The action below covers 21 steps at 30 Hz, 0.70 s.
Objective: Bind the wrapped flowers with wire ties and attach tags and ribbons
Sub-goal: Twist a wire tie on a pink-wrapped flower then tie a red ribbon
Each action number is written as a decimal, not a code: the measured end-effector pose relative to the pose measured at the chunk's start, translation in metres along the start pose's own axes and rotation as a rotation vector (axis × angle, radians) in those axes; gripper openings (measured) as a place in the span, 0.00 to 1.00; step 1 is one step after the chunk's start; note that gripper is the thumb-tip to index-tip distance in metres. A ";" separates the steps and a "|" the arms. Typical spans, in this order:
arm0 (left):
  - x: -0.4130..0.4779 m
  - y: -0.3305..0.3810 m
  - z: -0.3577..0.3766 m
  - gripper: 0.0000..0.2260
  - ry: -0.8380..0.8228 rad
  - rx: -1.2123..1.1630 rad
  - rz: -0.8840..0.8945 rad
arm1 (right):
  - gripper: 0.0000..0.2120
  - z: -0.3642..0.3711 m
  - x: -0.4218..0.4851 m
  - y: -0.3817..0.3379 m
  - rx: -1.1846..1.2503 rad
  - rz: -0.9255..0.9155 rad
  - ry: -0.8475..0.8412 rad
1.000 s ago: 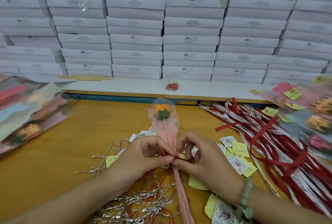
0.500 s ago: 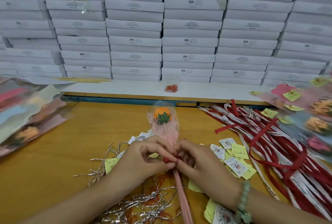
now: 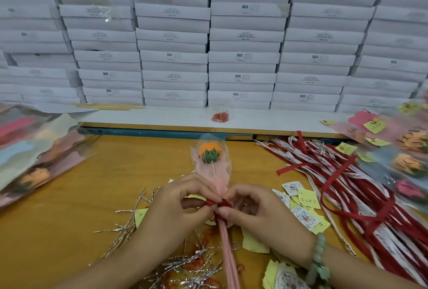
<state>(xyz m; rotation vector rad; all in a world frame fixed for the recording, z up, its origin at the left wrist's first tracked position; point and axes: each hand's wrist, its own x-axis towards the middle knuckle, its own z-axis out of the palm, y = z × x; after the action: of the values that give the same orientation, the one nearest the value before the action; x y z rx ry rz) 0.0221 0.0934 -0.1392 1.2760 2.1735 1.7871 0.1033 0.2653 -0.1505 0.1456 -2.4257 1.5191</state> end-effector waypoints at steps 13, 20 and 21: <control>0.001 -0.006 -0.004 0.12 -0.106 0.051 -0.171 | 0.07 -0.001 -0.002 -0.002 -0.166 -0.057 0.063; 0.001 -0.010 -0.004 0.11 -0.184 0.148 -0.138 | 0.01 -0.004 -0.003 -0.005 -0.269 -0.097 0.132; 0.000 -0.010 -0.004 0.10 -0.185 0.153 -0.130 | 0.01 -0.004 -0.003 -0.005 -0.268 -0.104 0.132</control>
<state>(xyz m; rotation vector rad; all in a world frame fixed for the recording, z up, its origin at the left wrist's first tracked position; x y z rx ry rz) 0.0147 0.0907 -0.1457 1.2406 2.2664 1.4208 0.1083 0.2662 -0.1454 0.1112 -2.4454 1.1108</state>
